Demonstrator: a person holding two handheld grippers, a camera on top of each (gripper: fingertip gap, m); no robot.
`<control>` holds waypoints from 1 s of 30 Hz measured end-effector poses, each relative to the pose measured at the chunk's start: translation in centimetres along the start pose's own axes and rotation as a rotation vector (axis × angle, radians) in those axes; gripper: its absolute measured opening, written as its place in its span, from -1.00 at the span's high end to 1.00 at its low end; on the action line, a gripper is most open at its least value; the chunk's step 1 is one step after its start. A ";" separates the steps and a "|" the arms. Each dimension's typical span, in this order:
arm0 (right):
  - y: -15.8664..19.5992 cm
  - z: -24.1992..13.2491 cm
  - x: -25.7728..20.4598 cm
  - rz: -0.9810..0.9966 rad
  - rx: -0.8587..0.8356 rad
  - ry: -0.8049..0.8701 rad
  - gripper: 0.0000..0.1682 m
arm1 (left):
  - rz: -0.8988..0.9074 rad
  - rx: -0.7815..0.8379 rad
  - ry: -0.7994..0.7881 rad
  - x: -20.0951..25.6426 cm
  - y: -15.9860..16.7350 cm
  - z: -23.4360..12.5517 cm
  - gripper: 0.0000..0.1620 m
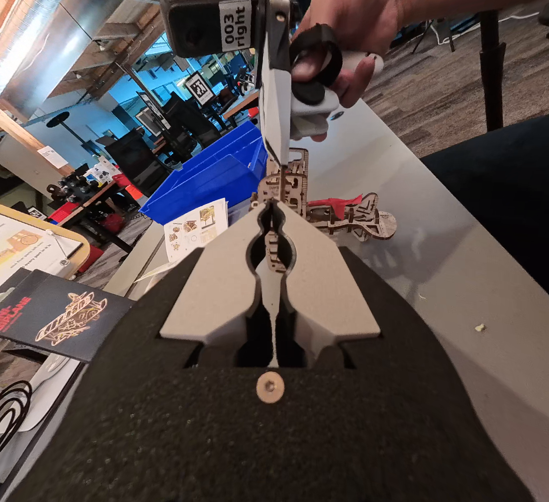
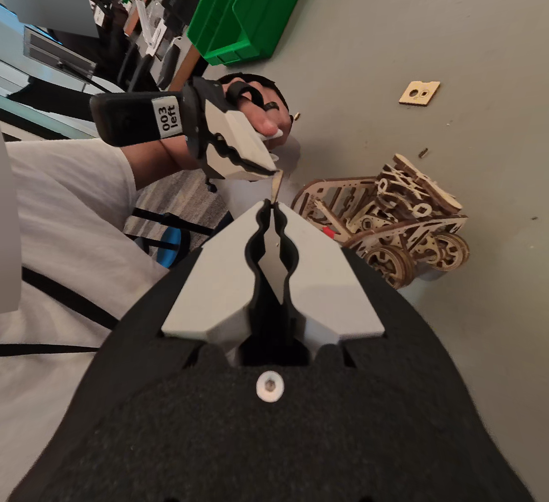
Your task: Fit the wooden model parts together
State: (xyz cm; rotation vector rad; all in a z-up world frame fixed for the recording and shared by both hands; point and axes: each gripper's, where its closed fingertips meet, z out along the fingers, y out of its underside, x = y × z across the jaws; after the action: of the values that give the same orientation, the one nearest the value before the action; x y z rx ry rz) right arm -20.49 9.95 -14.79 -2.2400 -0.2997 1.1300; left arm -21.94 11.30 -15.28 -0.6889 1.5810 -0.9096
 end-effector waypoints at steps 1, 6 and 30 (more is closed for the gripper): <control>0.0 0.0 0.1 -0.001 -0.001 0.006 0.99 | 0.001 0.003 -0.005 -0.1 0.0 0.0 1.00; -0.1 -0.2 0.3 0.011 0.002 0.011 0.99 | -0.026 0.027 0.061 0.6 -0.3 -0.3 0.69; 5.8 -3.6 -2.2 -0.071 0.128 0.024 0.99 | -0.135 -0.724 0.226 3.1 13.0 -4.7 1.00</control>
State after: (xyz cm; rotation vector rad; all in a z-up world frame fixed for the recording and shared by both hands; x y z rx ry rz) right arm -19.44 2.86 -15.24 -2.1125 -0.2862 1.0545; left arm -26.61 16.53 -27.58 -1.2389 2.1078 -0.5011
